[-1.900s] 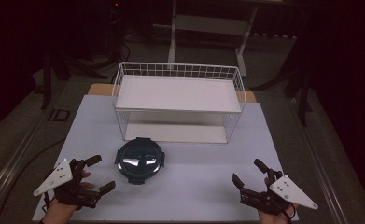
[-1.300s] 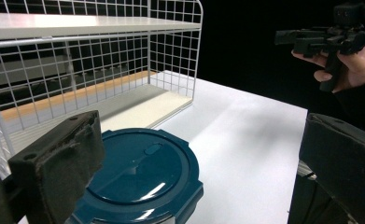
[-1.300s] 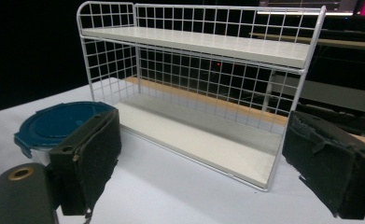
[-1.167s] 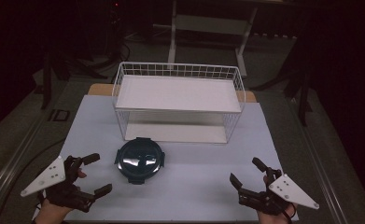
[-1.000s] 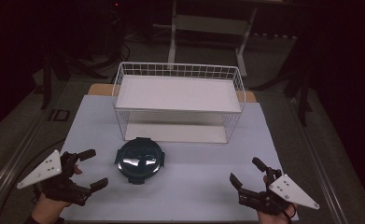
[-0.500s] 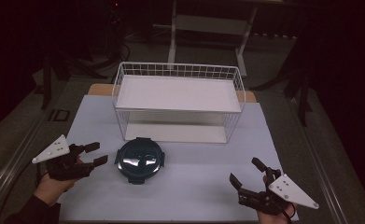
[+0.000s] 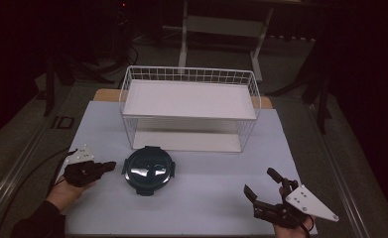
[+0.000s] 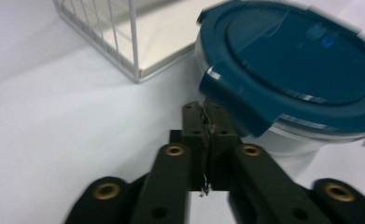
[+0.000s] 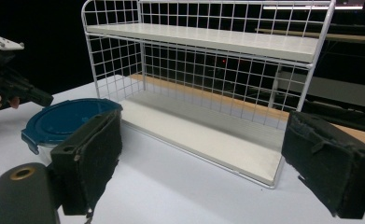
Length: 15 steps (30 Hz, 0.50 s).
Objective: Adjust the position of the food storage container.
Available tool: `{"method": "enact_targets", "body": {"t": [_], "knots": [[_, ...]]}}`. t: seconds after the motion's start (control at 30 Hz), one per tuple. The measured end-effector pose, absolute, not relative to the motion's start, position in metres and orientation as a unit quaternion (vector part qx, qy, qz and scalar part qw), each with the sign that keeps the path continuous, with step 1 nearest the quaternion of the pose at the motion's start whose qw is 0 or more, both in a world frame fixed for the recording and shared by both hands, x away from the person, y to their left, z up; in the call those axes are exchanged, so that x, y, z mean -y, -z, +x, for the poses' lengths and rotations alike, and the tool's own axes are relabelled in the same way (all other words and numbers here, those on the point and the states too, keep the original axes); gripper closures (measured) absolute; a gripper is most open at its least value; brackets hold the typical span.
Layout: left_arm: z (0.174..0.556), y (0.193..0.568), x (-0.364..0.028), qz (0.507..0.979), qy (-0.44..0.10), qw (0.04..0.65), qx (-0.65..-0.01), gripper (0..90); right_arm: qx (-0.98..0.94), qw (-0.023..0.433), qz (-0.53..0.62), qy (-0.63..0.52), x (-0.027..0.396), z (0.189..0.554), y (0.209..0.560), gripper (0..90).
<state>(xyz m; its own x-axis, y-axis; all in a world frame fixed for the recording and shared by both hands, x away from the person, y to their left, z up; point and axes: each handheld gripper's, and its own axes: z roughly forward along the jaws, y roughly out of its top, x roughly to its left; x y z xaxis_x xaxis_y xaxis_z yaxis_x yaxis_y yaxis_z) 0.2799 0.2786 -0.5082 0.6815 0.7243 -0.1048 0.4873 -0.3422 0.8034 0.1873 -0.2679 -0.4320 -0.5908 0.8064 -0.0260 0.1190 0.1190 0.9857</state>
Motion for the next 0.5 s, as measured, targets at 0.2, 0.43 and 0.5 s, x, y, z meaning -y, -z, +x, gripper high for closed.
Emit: {"method": "enact_targets", "body": {"t": [0.2,0.43,0.5], "knots": [[0.285,0.51,-0.27,0.818,-0.131,0.423,-0.367,89.7,-0.688,0.298,0.337,-0.57,0.267,0.188,0.433,12.2],[0.288,0.51,-0.261,0.821,-0.122,0.425,-0.362,89.8,-0.689,0.294,0.339,-0.569,0.268,0.189,0.435,12.2],[0.287,0.51,-0.261,0.821,-0.124,0.423,-0.362,89.8,-0.689,0.293,0.341,-0.569,0.267,0.189,0.435,12.2]]}}
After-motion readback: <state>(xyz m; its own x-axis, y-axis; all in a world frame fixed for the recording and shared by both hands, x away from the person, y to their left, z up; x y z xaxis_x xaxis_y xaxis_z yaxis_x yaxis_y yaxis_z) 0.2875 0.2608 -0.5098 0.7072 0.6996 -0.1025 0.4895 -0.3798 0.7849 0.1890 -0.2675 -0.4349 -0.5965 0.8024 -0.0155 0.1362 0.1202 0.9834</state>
